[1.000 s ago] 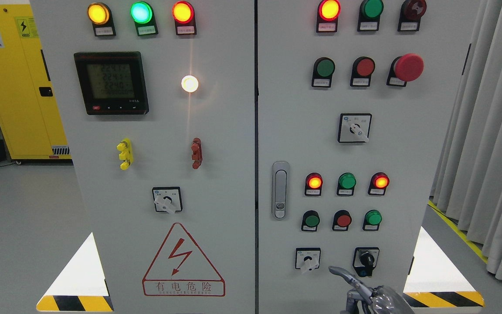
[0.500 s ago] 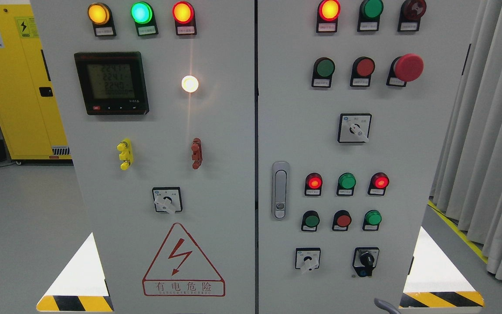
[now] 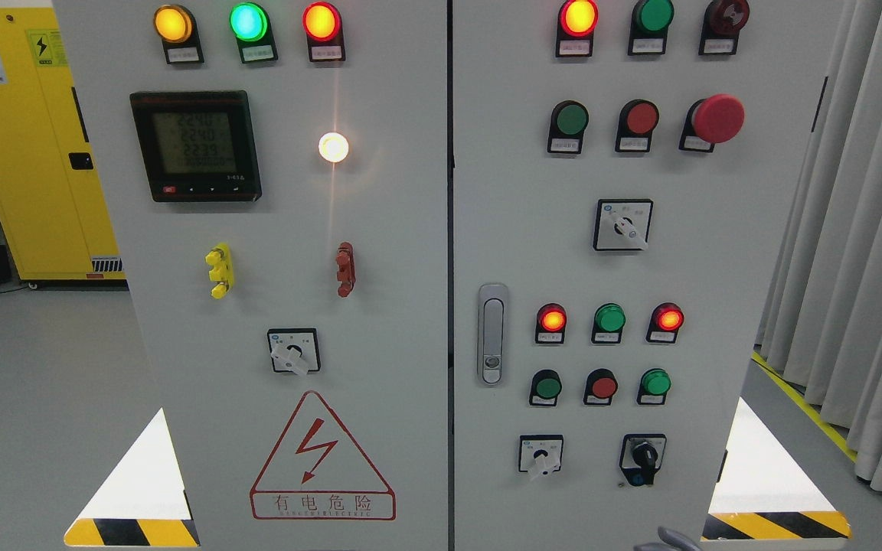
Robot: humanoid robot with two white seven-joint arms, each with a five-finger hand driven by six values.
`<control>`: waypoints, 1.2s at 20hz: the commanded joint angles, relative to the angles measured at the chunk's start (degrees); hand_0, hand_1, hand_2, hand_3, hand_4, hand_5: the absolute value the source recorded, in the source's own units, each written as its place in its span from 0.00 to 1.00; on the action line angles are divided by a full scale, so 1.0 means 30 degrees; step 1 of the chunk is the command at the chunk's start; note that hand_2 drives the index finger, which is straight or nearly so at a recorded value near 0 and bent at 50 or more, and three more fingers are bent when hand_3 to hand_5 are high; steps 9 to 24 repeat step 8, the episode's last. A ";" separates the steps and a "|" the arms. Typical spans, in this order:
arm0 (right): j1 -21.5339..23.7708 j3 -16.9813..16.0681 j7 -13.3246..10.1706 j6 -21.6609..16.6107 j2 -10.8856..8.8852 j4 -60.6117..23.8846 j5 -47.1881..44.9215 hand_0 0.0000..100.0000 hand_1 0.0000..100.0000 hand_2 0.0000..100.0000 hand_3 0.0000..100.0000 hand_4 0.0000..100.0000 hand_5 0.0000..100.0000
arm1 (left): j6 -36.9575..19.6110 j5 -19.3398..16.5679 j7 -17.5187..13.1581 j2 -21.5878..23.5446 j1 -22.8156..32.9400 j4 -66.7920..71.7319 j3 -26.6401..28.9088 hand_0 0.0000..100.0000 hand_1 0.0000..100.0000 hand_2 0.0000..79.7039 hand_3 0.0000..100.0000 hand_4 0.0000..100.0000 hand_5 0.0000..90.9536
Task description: Press green start button
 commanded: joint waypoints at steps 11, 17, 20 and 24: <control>-0.0441 0.0725 0.0101 0.0370 -0.0157 -0.0221 -0.0308 0.60 0.57 0.00 0.00 0.00 0.00 | 0.0004 0.0000 -0.0009 0.0000 -0.0556 -0.0527 -0.0013 0.12 0.56 0.00 0.00 0.00 0.00; -0.0441 0.0725 0.0101 0.0370 -0.0157 -0.0221 -0.0308 0.60 0.57 0.00 0.00 0.00 0.00 | 0.0004 0.0000 -0.0009 0.0000 -0.0556 -0.0527 -0.0013 0.12 0.56 0.00 0.00 0.00 0.00; -0.0441 0.0725 0.0101 0.0370 -0.0157 -0.0221 -0.0308 0.60 0.57 0.00 0.00 0.00 0.00 | 0.0004 0.0000 -0.0009 0.0000 -0.0556 -0.0527 -0.0013 0.12 0.56 0.00 0.00 0.00 0.00; -0.0441 0.0725 0.0101 0.0370 -0.0157 -0.0221 -0.0308 0.60 0.57 0.00 0.00 0.00 0.00 | 0.0004 0.0000 -0.0009 0.0000 -0.0556 -0.0527 -0.0013 0.12 0.56 0.00 0.00 0.00 0.00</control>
